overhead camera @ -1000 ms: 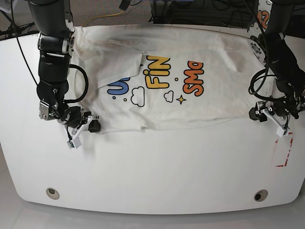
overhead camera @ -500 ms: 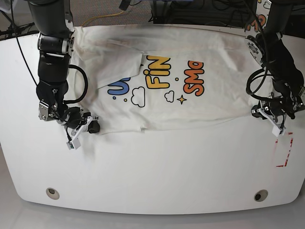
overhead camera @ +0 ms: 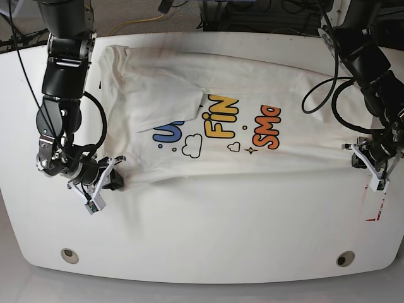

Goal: Fold the T-shirt properly
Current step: 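Fold the hem over toward the collar with both grippers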

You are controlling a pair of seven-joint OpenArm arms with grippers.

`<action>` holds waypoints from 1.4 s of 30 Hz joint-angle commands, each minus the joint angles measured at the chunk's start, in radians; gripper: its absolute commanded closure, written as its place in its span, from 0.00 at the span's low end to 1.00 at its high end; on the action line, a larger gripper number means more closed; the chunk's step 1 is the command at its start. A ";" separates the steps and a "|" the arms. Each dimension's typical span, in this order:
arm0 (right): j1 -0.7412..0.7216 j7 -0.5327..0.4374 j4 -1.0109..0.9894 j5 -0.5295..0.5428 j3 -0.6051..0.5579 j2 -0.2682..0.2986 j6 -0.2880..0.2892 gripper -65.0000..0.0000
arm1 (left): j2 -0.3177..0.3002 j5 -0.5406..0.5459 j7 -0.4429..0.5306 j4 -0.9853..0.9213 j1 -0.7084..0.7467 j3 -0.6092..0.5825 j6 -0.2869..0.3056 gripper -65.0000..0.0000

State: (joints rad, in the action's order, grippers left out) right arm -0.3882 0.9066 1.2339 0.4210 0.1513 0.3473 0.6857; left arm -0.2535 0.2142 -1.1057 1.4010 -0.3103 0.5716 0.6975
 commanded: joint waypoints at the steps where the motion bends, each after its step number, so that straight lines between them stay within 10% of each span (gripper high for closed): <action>1: -0.007 0.006 0.083 0.014 0.006 0.014 0.006 1.00 | -0.017 0.009 0.020 0.067 0.006 0.003 0.001 0.89; 26: 0.450 0.193 0.691 0.017 0.156 -0.034 0.012 1.00 | -0.056 0.009 0.022 0.159 0.162 0.006 0.001 0.89; 42: 0.731 0.293 0.749 0.273 0.284 -0.038 0.010 1.00 | -0.128 0.009 0.022 0.234 0.314 -0.002 0.001 0.89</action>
State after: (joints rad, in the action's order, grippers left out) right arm 0.3416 1.2030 1.9644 0.6865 0.4290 0.2932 0.6968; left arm -0.3508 0.2241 -1.1023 1.5772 -0.0055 0.5671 0.7006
